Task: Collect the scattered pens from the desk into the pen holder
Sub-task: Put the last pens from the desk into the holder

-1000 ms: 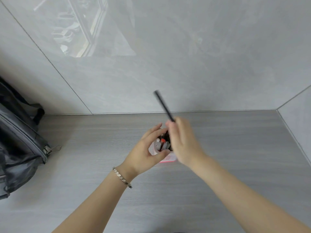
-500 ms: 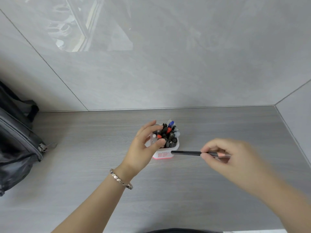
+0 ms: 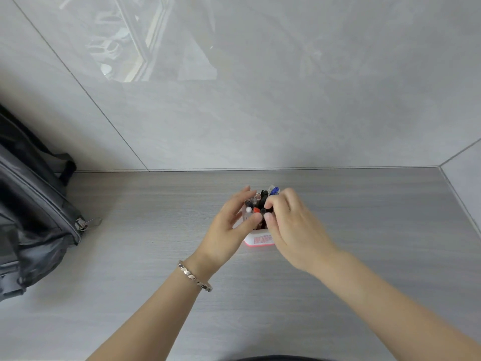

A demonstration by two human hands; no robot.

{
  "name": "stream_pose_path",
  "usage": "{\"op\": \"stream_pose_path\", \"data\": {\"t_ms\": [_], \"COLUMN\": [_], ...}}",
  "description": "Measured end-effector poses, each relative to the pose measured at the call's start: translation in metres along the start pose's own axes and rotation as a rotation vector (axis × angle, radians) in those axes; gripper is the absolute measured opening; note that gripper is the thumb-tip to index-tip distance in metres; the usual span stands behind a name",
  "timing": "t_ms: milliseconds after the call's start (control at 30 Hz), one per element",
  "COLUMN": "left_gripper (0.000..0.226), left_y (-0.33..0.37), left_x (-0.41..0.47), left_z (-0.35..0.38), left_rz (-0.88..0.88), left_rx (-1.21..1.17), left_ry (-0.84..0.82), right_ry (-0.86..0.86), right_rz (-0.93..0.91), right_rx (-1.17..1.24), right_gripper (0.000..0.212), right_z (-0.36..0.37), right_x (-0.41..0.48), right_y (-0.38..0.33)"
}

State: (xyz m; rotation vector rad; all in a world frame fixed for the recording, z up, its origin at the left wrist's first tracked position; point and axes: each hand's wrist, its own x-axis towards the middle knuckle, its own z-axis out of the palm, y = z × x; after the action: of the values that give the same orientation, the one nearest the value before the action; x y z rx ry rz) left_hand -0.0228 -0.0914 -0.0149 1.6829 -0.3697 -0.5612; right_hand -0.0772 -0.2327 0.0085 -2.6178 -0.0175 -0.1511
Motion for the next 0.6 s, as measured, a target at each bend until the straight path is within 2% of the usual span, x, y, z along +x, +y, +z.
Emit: {"op": "stream_pose_path", "data": {"t_ms": [67,133,233,333,433,600], "left_gripper": [0.055,0.073,0.088,0.097,0.101,0.097], "left_y": [-0.002,-0.007,-0.015,-0.018,-0.019,-0.027], "left_x": [-0.003,-0.005,-0.003,0.003,0.01,0.02], "left_z": [-0.002,-0.002,0.0,0.006,0.01,0.01], "left_rz": [-0.011,-0.01,-0.015,-0.025,-0.027,0.02], "left_rx": [0.003,0.092,0.197,0.242,0.264,0.25], "left_ry": [0.008,0.0,0.004,0.0,-0.002,-0.024], "right_ry": [0.037,0.133,0.322,0.427,0.42,0.275], "right_rz": [-0.012,-0.004,-0.01,-0.034,-0.064,-0.116], "right_rx": [0.124,0.193,0.19,0.168,0.077,-0.187], "right_gripper": [0.036,0.03,0.018,0.019,0.019,0.025], "right_z": [0.0,0.002,0.01,0.015,0.019,0.022], "right_x": [-0.008,-0.013,-0.012,-0.008,-0.008,-0.019], "right_y": [0.005,0.008,0.008,0.007,0.014,0.027]}}
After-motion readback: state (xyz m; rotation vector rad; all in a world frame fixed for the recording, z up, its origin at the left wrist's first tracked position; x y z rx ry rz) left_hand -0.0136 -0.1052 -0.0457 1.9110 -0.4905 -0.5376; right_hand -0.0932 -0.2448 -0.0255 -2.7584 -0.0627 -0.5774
